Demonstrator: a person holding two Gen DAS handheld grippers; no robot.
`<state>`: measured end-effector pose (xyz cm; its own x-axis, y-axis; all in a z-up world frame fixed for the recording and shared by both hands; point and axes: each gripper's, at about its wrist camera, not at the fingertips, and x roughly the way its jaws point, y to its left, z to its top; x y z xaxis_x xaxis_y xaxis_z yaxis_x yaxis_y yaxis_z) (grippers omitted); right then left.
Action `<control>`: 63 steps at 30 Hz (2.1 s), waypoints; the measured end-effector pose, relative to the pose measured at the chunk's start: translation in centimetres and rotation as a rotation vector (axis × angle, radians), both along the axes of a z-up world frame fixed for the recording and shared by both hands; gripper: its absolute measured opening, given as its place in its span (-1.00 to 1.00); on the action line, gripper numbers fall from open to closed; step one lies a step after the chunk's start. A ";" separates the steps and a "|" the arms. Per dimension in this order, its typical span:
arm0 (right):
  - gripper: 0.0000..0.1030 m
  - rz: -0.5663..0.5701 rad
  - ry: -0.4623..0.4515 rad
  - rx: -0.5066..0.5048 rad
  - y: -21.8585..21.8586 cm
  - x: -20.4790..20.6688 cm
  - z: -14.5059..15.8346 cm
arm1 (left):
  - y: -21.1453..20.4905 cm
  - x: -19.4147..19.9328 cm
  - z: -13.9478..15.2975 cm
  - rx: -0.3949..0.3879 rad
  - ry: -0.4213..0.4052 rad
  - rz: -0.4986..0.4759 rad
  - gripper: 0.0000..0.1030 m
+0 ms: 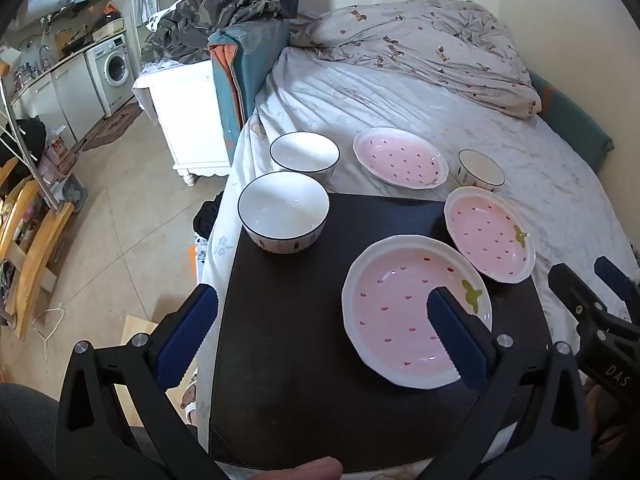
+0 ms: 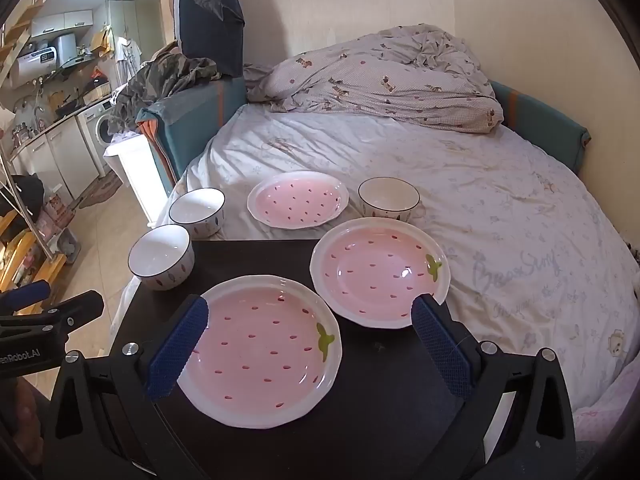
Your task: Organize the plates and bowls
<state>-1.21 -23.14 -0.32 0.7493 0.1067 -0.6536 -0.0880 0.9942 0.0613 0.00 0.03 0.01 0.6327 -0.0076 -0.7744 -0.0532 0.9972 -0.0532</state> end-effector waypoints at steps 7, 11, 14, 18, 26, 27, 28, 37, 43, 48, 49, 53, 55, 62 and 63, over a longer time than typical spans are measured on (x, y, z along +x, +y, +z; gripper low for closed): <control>1.00 0.000 -0.002 0.000 0.0 0.0 0.0 | 0.0 0.0 0.0 0.004 0.000 0.002 1.00; 1.00 -0.002 -0.003 -0.004 0.1 0.0 -0.1 | 0.1 -0.4 -0.3 0.003 0.000 -0.003 1.00; 1.00 -0.009 0.004 0.004 0.1 0.0 -0.3 | -0.2 0.1 -0.3 0.012 0.008 -0.008 1.00; 1.00 -0.010 -0.001 0.002 -0.1 0.1 0.0 | -0.2 0.0 -0.2 0.000 0.012 -0.013 1.00; 1.00 -0.020 0.011 0.011 -0.4 0.1 -0.3 | -0.1 -0.3 0.4 -0.003 -0.018 -0.005 1.00; 1.00 -0.022 0.009 0.010 -0.4 0.1 -0.3 | 0.0 -0.4 0.4 -0.004 -0.015 -0.003 1.00; 1.00 -0.022 0.008 0.009 -0.4 0.1 -0.3 | 0.0 -0.3 0.3 -0.006 -0.013 -0.003 1.00; 1.00 -0.017 0.010 -0.006 0.0 0.2 -0.5 | 0.2 -0.3 0.4 -0.011 -0.012 0.002 1.00; 1.00 -0.015 0.016 -0.006 0.0 0.4 -0.5 | 0.4 -0.4 0.6 -0.013 -0.015 0.006 1.00; 1.00 -0.015 0.016 -0.005 0.0 0.3 -0.5 | 0.5 -0.4 0.7 -0.012 -0.015 0.007 1.00; 1.00 -0.015 0.016 -0.005 0.0 0.3 -0.5 | 0.5 -0.3 0.7 -0.012 -0.015 0.007 1.00; 1.00 -0.015 0.017 -0.006 0.0 0.3 -0.5 | 0.6 -0.3 0.7 -0.015 -0.014 0.009 1.00; 1.00 -0.014 0.016 -0.006 0.0 0.3 -0.5 | 0.6 -0.3 0.7 -0.015 -0.015 0.008 1.00; 1.00 -0.015 0.016 -0.007 0.0 0.3 -0.6 | 0.6 -0.3 0.7 -0.015 -0.014 0.007 1.00; 1.00 -0.015 0.016 -0.007 0.0 0.3 -0.6 | 0.6 -0.3 0.7 -0.016 -0.015 0.008 1.00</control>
<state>-0.87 -23.16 -0.89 0.7401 0.0914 -0.6663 -0.0726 0.9958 0.0560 -0.34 0.60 0.68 0.6445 -0.0145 -0.7645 -0.0603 0.9957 -0.0697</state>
